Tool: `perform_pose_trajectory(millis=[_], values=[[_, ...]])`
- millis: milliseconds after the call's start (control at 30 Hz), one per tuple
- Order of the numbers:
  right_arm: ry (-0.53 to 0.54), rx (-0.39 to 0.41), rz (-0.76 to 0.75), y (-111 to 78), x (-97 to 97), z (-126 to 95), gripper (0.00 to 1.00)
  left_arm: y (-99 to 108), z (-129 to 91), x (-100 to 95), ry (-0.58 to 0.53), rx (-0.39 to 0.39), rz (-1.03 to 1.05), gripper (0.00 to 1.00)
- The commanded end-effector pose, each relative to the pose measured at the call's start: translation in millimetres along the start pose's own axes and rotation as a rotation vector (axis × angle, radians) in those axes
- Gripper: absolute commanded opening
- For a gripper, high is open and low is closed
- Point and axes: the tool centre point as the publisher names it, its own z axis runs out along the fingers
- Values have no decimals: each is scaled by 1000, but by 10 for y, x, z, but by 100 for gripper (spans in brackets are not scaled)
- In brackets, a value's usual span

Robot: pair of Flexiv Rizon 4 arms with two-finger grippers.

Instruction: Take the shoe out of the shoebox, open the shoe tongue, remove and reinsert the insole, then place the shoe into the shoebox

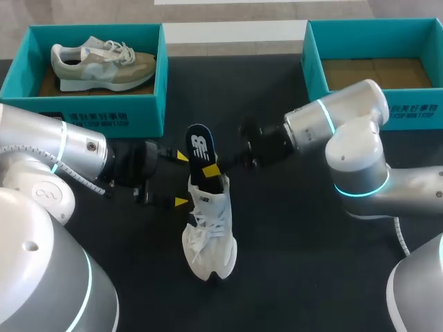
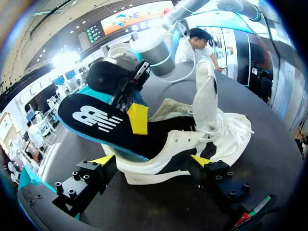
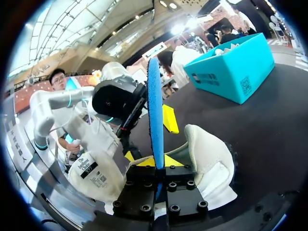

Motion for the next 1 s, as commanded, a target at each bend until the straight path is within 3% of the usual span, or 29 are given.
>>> perform_pose_trajectory(millis=[33, 233, 400, 433, 467, 567, 767, 833, 900, 1000], values=[[0, 10, 32, -147, 30, 82, 0, -2, 8, -5, 2, -3, 0, 100], [-3, 2, 80, -325, 138, 140, 0, -2, 8, -5, 2, -3, 0, 100], [-23, -5, 73, -277, 150, 113, 0, -2, 8, -5, 2, -3, 0, 100], [-29, -3, 63, -250, 141, 98, 4, -2, 8, -5, 2, -3, 0, 100], [-32, -3, 56, -216, 141, 79, 17, -2, 8, -5, 2, -3, 0, 100], [-44, -1, 35, -111, 147, 18, 28, -2, 8, -5, 2, -3, 0, 100], [-48, 13, -1, 72, 75, -56, 25, -2, 8, -5, 2, -3, 0, 100], [-49, 15, -6, 123, 33, -70, 19, -2, 8, -5, 2, -3, 0, 100], [-31, 4, 23, 155, -28, -69, 2, -2, 8, -5, 2, -3, 0, 100], [-22, -21, 121, 152, -62, -69, 0, -2, 8, -5, 2, -3, 0, 100]])
